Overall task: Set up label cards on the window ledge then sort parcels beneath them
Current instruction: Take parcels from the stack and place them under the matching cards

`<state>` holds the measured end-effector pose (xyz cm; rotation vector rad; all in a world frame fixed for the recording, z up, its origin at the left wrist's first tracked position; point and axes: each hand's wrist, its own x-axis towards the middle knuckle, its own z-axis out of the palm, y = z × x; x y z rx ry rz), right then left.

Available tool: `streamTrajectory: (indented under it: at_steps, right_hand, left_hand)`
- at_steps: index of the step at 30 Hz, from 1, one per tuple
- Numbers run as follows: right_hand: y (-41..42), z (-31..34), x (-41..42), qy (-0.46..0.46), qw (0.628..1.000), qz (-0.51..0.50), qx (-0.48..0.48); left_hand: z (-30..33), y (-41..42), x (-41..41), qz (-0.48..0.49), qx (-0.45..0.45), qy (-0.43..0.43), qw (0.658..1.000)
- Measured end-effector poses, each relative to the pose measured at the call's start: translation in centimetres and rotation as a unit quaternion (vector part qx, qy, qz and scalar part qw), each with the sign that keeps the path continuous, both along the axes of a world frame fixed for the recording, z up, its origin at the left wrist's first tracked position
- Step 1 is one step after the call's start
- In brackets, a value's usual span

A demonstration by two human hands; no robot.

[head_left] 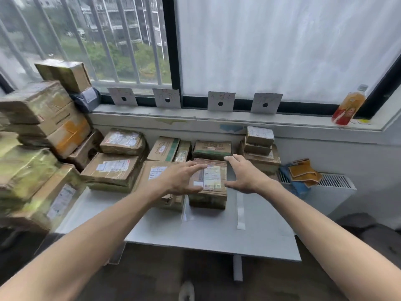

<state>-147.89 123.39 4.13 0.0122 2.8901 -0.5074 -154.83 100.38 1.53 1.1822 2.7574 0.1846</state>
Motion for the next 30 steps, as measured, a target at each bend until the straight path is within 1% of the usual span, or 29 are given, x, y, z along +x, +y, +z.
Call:
streamTrajectory:
  at_steps: [4,8,11,14,19,22,26,30]
  right_hand:
    - [-5.2,0.4,-1.0,0.000,0.999,0.045,-0.003]
    - [-12.4,0.6,-2.8,0.013,0.996,0.091,-0.018]
    - [-19.2,0.0,-4.4,0.010,0.991,0.131,-0.020]
    - [-26.8,-1.0,-6.2,-0.002,0.984,0.175,-0.025]
    - [-39.8,-3.4,-8.3,-0.017,0.973,0.228,-0.040]
    - [-45.8,-5.1,-8.4,-0.035,0.965,0.258,-0.044]
    - [-51.0,-5.8,-9.5,-0.049,0.957,0.284,-0.025]
    - [-54.5,-6.2,-11.7,-0.047,0.949,0.311,-0.008]
  left_hand:
    - [1.1,-6.3,0.6,0.048,0.007,0.006,0.999]
    - [1.2,-13.8,1.0,0.109,0.025,-0.004,0.994]
    - [0.6,-20.5,1.1,0.157,0.019,-0.006,0.987]
    - [0.0,-28.1,1.3,0.195,0.037,-0.005,0.980]
    - [-1.1,-41.1,1.4,0.270,0.039,-0.025,0.962]
    - [-2.1,-47.3,1.9,0.314,0.028,-0.055,0.948]
    - [-2.9,-52.4,2.5,0.348,0.041,-0.066,0.934]
    - [-4.0,-55.6,2.4,0.382,0.040,-0.070,0.921]
